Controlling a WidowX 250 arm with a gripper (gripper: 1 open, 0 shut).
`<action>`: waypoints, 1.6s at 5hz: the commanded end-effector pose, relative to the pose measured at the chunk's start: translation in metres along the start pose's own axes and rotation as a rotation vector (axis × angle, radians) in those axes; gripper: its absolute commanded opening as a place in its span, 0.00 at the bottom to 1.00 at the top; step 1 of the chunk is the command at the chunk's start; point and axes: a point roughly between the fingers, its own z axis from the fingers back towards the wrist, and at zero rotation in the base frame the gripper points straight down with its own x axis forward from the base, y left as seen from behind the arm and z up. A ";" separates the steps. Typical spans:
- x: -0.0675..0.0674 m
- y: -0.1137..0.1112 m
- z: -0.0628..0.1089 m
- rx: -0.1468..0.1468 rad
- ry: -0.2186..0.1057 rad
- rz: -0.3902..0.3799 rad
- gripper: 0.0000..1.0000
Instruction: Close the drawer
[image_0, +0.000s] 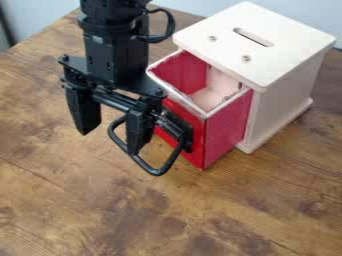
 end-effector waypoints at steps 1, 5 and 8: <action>0.007 -0.010 -0.016 0.007 -0.164 0.019 1.00; 0.053 -0.005 -0.060 0.006 -0.228 -0.018 1.00; 0.099 -0.013 -0.042 0.006 -0.302 -0.060 1.00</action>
